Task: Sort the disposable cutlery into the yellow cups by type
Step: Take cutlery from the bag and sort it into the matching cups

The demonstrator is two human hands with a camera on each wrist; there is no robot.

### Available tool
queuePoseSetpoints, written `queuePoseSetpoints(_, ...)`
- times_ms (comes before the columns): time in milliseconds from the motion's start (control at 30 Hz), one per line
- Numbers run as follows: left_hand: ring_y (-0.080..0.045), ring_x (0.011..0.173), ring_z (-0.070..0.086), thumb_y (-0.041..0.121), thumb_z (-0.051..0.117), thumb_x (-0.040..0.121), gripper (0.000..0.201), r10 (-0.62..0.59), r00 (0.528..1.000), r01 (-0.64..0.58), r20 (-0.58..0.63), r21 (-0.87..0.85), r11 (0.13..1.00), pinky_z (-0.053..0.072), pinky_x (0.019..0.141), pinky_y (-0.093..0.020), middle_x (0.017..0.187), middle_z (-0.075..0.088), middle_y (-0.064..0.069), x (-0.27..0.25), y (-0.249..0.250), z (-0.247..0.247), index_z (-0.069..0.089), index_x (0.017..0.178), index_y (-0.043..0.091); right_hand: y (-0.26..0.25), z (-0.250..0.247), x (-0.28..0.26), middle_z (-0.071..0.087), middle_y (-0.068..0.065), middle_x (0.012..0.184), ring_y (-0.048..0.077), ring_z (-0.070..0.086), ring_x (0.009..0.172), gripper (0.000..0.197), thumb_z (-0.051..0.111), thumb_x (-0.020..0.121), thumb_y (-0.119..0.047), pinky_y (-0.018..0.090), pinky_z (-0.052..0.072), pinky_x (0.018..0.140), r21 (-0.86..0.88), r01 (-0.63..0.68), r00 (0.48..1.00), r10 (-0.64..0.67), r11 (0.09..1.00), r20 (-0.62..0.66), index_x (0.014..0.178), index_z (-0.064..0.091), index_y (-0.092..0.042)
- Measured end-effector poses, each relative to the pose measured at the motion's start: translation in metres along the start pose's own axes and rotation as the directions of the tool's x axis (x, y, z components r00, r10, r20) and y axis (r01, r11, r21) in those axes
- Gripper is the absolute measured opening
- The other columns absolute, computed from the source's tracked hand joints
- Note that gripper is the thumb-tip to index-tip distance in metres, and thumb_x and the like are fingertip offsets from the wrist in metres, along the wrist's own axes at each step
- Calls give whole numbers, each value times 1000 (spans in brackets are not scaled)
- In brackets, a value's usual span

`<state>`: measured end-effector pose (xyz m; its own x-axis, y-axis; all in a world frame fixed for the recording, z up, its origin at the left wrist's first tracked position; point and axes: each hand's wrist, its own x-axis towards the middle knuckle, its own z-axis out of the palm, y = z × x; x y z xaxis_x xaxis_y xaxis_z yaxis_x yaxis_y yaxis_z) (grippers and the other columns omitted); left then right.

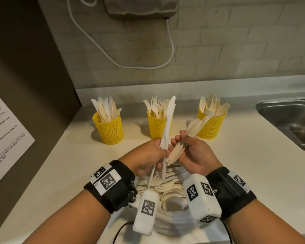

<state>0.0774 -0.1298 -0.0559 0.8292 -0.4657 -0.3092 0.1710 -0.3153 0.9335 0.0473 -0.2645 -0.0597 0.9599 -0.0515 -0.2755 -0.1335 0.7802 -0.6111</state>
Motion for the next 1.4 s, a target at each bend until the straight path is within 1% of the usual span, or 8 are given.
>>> queuePoseSetpoints(167, -15, 77, 53, 0, 49, 91, 21, 190, 915, -243, -355, -111, 964, 40, 73, -27, 80, 58, -4, -12, 33, -48, 52, 88, 20, -1, -1, 2, 52, 2, 63, 17, 54, 61, 18, 41, 97, -8, 35, 48, 70, -17, 2, 1000, -1, 1000, 14, 84, 51, -15)
queuePoseSetpoints(400, -11, 78, 59, -5, 39, 93, 27, 303, 574, -607, -761, -147, 781, 46, 81, -26, 75, 56, 2, -5, 76, -154, 44, 87, 20, 4, -4, -2, 49, 3, 66, 16, 50, 63, 18, 39, 97, -9, 36, 45, 78, -21, 10, 999, -9, 1000, 31, 84, 49, -16)
queuePoseSetpoints(500, -13, 84, 57, -1, 45, 91, 23, 274, 551, -555, -788, -101, 826, 45, 85, -29, 82, 51, 1, 14, 68, -178, 45, 88, 22, 4, -5, -3, 51, 2, 64, 16, 51, 61, 18, 40, 97, -10, 36, 45, 78, -28, 23, 999, -23, 999, 22, 83, 51, -16)
queuePoseSetpoints(667, -26, 84, 60, 11, 56, 86, 16, 183, 656, -295, -733, -25, 955, 52, 79, -40, 82, 56, -3, 40, 33, -183, 50, 100, 16, 3, -9, -2, 53, 2, 64, 15, 55, 57, 17, 42, 95, -8, 36, 48, 76, -49, 42, 999, -42, 998, 9, 85, 53, -15)
queuePoseSetpoints(1000, -24, 99, 56, 19, 63, 86, 36, 252, 577, -178, -777, 181, 967, 45, 85, -31, 108, 55, -6, 42, 27, -173, 53, 119, 10, 2, -7, 0, 55, 5, 67, 19, 53, 60, 15, 43, 93, -3, 36, 48, 68, -114, 37, 999, -34, 993, 26, 101, 52, -12)
queuePoseSetpoints(1233, -24, 112, 47, 10, 60, 82, 39, 578, 282, -215, -766, 537, 816, 37, 94, -26, 128, 41, -15, 15, 36, -137, 51, 120, 9, -1, -2, -1, 57, 7, 72, 19, 53, 60, 31, 41, 87, 5, 31, 48, 55, -215, -47, 993, 69, 975, 98, 110, 54, -9)
queuePoseSetpoints(1267, -20, 102, 50, 7, 59, 83, 33, 608, 343, -279, -716, 540, 794, 40, 90, -28, 119, 47, -12, 13, 37, -120, 53, 115, 12, 0, -2, 0, 57, 7, 71, 19, 53, 59, 30, 41, 87, 5, 31, 48, 54, -238, -62, 990, 89, 969, 106, 110, 54, -10)
queuePoseSetpoints(1400, -11, 79, 54, 15, 56, 89, 21, 446, 822, -351, -353, 300, 887, 44, 72, -26, 91, 58, 5, 15, 44, -49, 55, 100, 32, 3, 2, 1, 54, 5, 65, 16, 47, 51, 23, 40, 92, 1, 29, 44, 51, -389, -92, 980, 152, 917, 127, 108, 53, -10)
